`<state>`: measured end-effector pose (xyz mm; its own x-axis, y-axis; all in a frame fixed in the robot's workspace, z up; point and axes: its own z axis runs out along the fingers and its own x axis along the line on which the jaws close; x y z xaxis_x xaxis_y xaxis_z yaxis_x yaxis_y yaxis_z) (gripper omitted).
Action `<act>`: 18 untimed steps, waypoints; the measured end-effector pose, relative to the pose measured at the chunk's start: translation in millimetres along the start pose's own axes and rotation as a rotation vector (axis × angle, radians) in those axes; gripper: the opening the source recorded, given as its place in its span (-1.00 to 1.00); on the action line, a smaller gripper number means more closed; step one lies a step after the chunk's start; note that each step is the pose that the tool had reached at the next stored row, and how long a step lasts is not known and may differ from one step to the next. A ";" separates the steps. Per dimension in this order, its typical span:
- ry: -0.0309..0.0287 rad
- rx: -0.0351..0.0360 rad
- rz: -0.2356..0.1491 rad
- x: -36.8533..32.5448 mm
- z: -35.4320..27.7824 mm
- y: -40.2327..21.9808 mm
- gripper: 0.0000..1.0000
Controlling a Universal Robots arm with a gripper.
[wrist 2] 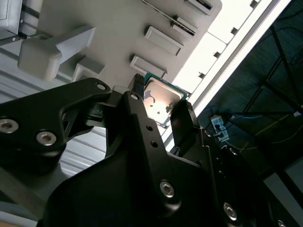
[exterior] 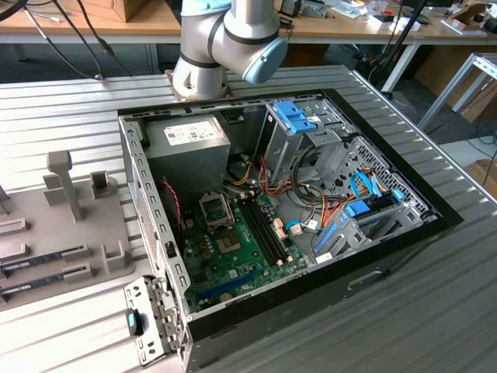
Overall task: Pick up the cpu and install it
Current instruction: 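Pick up the cpu and move it towards the insertion slot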
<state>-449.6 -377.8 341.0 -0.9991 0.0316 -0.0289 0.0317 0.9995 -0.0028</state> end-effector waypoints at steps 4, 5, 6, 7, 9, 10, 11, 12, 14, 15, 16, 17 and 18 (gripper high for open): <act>0.0000 0.0000 0.000 -0.1 -3.8 0.0 -0.05; -0.0001 -0.0001 0.000 -0.1 -4.7 0.0 -0.05; -0.0001 0.0000 0.000 -0.1 -5.5 0.0 -0.05; -0.0001 0.0000 0.000 -0.2 -6.8 0.0 -0.05; -0.0001 0.0000 0.000 -0.2 -9.0 0.0 -0.05; -0.0001 -0.0001 0.000 -0.3 -10.1 0.0 -0.05; 0.0000 0.0000 0.000 -0.3 -11.3 0.0 -0.05; -0.0001 0.0000 0.000 -0.3 -11.9 0.0 -0.05; -0.0001 0.0000 0.000 -0.4 -13.5 0.0 -0.05; 0.0000 0.0000 0.000 -0.4 -14.1 0.0 -0.05; 0.0000 0.0000 0.000 -0.4 -15.5 0.0 -0.05; 0.0000 0.0000 0.000 -0.5 -16.2 0.0 -0.05; 0.0000 0.0000 0.000 -0.5 -16.9 0.0 -0.05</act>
<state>-449.6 -377.8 357.9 -0.9991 0.0317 -0.0289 0.0318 0.9995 -0.0028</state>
